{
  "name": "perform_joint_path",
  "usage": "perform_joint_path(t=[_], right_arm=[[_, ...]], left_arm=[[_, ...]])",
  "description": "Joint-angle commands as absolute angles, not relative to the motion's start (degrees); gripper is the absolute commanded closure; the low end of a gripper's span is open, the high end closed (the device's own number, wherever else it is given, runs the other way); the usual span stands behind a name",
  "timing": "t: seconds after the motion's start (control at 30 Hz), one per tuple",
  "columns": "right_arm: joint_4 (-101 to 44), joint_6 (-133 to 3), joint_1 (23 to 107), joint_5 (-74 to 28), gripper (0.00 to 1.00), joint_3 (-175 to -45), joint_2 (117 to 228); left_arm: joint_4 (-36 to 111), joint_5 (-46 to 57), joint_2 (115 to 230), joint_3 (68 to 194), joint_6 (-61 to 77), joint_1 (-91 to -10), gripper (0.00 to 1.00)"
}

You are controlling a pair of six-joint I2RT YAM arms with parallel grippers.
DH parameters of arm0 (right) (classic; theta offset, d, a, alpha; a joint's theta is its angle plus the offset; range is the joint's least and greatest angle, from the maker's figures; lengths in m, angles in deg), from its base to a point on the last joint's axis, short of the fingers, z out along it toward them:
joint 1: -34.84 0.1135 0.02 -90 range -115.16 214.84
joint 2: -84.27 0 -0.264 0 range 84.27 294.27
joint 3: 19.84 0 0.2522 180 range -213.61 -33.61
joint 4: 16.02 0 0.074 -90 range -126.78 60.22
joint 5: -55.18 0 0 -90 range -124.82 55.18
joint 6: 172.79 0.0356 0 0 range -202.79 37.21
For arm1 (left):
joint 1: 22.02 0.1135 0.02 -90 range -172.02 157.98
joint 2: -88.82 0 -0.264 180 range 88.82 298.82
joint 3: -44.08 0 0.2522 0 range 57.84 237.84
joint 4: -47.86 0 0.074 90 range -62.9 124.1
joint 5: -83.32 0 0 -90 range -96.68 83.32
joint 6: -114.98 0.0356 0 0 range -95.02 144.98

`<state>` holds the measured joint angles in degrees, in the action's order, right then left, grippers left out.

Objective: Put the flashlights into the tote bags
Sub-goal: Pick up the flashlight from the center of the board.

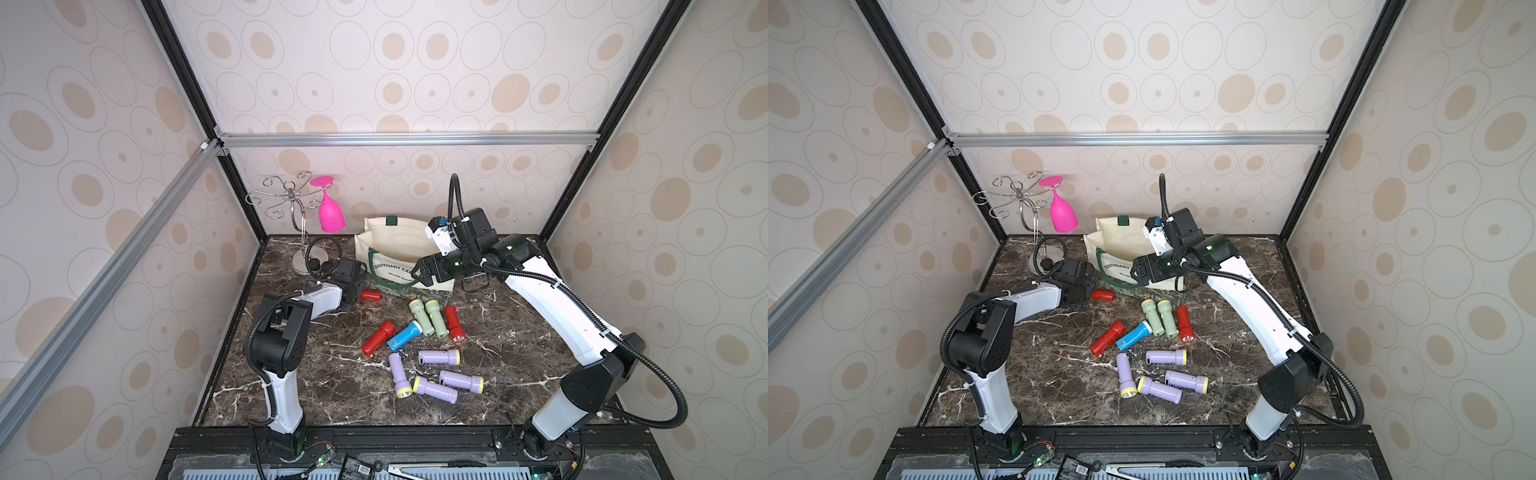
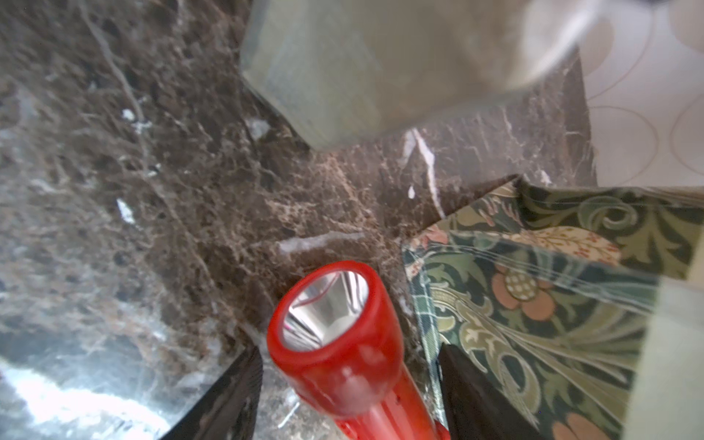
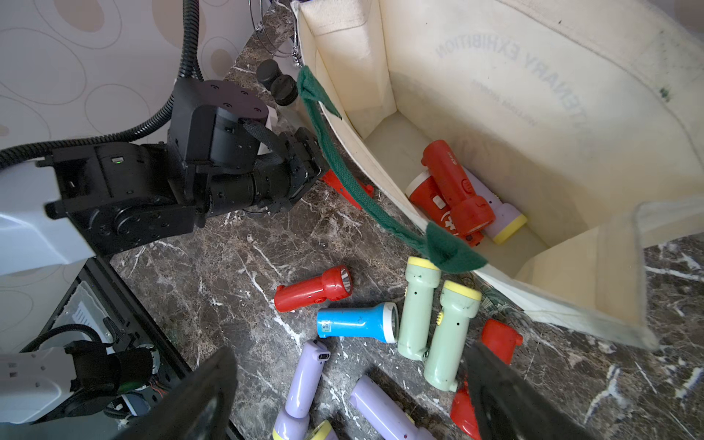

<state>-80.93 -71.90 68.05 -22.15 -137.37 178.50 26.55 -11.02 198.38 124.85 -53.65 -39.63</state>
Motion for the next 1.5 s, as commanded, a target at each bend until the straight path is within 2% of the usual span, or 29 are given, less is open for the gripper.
perform_joint_path(t=[0.0, 0.2, 0.37, 0.43, 0.73, 1.07, 1.3, 1.47], right_arm=[[-81.19, -71.39, 68.22, -22.86, 0.05, -138.46, 178.73], [-80.87, -71.02, 68.28, -23.78, 0.05, -138.37, 178.14], [-80.82, -70.86, 68.19, -24.27, 0.05, -138.19, 177.70], [-80.76, -70.75, 68.23, -24.61, 0.05, -137.96, 177.15], [-80.69, -70.65, 68.19, -27.13, 0.06, -137.55, 175.17], [-79.61, -69.83, 68.16, -25.62, 0.07, -135.98, 174.42], [-78.60, -69.18, 68.18, -24.41, 0.07, -136.23, 175.22], [-78.60, -69.12, 68.22, -24.54, 0.07, -136.75, 175.34]], left_arm=[[25.52, -12.22, 200.28, 126.39, -53.98, -38.97, 0.28], [27.59, -11.45, 201.06, 124.32, -54.99, -38.85, 0.34], [28.12, -11.85, 200.34, 122.65, -54.63, -38.71, 0.51], [27.98, -12.21, 199.48, 122.32, -53.65, -38.74, 0.55], [28.09, -13.37, 190.27, 114.33, -44.74, -38.65, 0.63], [18.88, -7.76, 185.44, 110.20, -26.58, -38.73, 0.64], [14.48, -10.66, 187.79, 112.62, -15.19, -38.98, 0.62], [14.21, -9.57, 187.59, 112.19, -14.54, -39.70, 0.29]])
